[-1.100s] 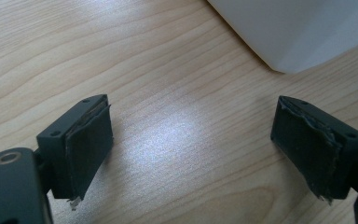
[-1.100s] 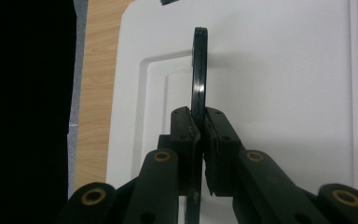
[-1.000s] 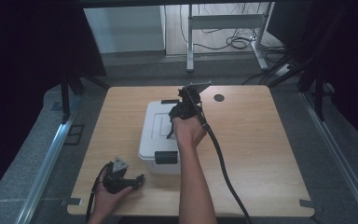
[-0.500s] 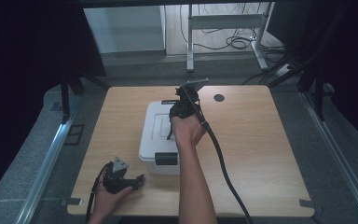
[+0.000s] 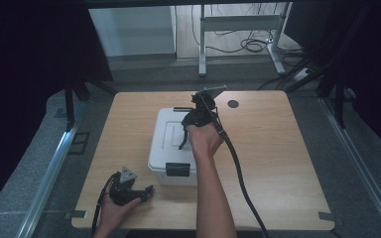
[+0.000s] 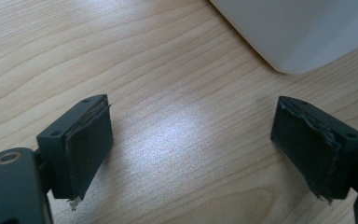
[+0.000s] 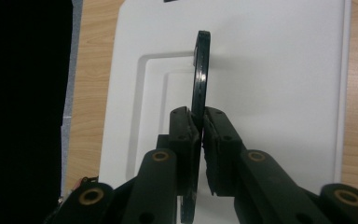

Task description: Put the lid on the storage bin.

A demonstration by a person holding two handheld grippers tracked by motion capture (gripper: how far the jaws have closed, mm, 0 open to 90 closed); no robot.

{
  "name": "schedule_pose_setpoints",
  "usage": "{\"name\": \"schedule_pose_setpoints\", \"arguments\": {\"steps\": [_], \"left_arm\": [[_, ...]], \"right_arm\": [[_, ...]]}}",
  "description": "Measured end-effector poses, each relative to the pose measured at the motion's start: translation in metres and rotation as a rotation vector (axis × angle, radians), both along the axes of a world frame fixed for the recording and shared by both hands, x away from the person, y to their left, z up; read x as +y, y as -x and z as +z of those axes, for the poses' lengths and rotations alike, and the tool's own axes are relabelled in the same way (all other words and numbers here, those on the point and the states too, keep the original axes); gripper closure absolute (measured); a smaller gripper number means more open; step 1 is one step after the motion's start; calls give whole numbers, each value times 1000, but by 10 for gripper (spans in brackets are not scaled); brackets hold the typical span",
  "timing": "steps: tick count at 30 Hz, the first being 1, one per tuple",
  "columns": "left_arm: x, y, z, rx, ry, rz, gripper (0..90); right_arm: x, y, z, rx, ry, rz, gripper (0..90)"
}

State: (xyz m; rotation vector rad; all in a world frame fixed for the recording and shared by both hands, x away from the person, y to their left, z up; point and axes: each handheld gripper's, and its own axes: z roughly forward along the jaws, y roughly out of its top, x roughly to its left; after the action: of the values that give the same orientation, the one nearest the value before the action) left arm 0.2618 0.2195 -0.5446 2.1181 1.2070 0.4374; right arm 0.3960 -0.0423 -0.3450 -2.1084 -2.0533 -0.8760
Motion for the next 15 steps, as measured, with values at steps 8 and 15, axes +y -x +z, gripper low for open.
{"name": "schedule_pose_setpoints", "arguments": {"steps": [8, 15], "left_arm": [[0, 0, 0, -1, 3, 0, 125], [0, 0, 0, -1, 1, -1, 126]], "right_arm": [[-4, -1, 11, -38, -22, 49, 730], [-9, -6, 15, -63, -50, 117, 669]]}}
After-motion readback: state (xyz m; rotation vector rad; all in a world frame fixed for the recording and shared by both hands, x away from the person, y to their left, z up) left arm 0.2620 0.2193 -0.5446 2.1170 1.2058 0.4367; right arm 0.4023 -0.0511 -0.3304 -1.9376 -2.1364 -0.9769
